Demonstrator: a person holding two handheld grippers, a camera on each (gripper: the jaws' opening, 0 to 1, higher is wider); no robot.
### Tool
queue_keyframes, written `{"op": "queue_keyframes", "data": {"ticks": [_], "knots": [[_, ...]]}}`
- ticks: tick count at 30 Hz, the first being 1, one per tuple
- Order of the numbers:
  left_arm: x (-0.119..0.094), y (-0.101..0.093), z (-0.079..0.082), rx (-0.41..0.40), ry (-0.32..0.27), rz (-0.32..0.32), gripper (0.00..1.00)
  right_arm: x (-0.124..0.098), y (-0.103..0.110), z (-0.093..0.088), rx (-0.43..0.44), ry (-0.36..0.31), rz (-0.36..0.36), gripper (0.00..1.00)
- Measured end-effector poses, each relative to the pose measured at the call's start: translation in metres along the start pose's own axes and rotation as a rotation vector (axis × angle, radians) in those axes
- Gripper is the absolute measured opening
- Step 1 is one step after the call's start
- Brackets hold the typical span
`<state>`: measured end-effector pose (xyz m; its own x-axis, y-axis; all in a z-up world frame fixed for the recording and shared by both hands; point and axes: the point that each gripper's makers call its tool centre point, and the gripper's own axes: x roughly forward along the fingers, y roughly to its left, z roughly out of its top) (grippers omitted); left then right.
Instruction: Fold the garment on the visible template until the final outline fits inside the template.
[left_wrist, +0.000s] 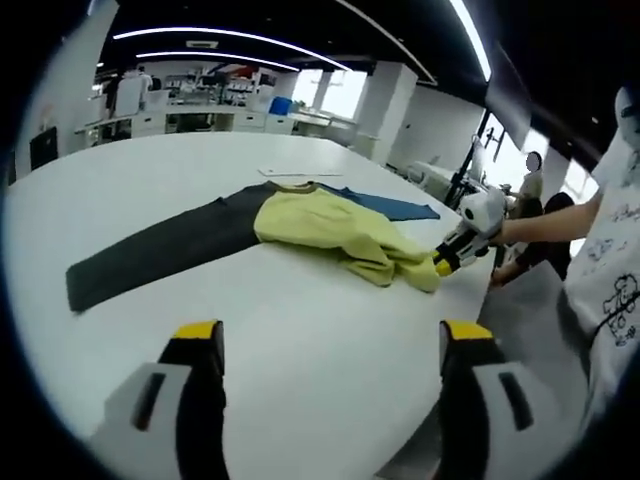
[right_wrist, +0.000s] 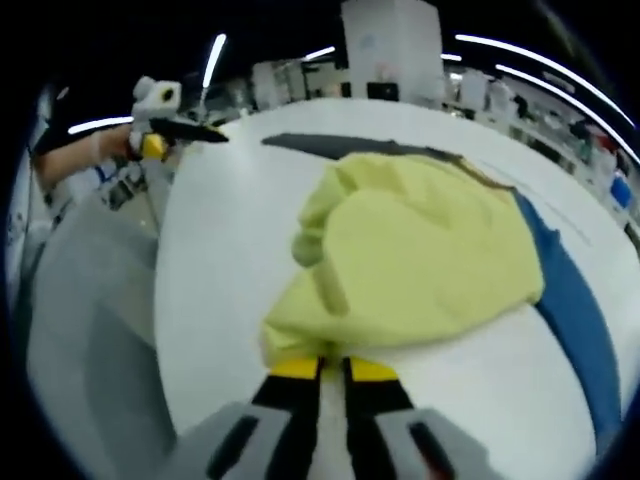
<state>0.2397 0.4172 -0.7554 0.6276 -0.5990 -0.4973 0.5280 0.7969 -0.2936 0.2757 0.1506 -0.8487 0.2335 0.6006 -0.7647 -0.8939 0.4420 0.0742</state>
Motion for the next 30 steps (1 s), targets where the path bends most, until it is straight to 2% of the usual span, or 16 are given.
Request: {"op": "queue_keyframes", "data": {"ticks": [1,3,9,13,19,21,23,25,29,30], "knots": [[0.002,-0.003,0.000,0.000,0.002,-0.003,0.85,0.000,0.001,0.001,-0.023,0.001,-0.001,0.00],[0.006,-0.003,-0.002,-0.003,0.005,-0.008,0.85,-0.001,0.003,0.000,-0.016,-0.001,-0.006,0.00],[0.019,-0.016,0.002,-0.008,0.002,-0.029,0.82,-0.014,-0.001,-0.001,0.068,-0.041,-0.029,0.00],[0.029,-0.016,0.001,-0.023,0.013,-0.059,0.74,-0.030,-0.005,-0.006,0.115,-0.074,-0.051,0.00],[0.058,-0.020,0.002,-0.059,0.021,-0.090,0.66,-0.051,-0.003,-0.014,0.174,-0.100,-0.086,0.00],[0.068,-0.022,0.000,-0.049,0.047,-0.101,0.62,-0.056,-0.004,-0.018,0.200,-0.110,-0.102,0.00],[0.079,-0.021,0.000,-0.050,0.071,-0.090,0.58,-0.061,-0.003,-0.018,0.241,-0.133,-0.109,0.00],[0.090,-0.029,0.005,-0.056,0.075,-0.084,0.53,-0.064,-0.003,-0.020,0.255,-0.139,-0.119,0.00],[0.111,-0.024,0.010,-0.079,0.096,-0.063,0.42,-0.067,-0.004,-0.020,0.291,-0.158,-0.133,0.00],[0.120,-0.030,0.012,-0.099,0.097,-0.067,0.40,-0.068,-0.004,-0.020,0.299,-0.166,-0.136,0.00]]}}
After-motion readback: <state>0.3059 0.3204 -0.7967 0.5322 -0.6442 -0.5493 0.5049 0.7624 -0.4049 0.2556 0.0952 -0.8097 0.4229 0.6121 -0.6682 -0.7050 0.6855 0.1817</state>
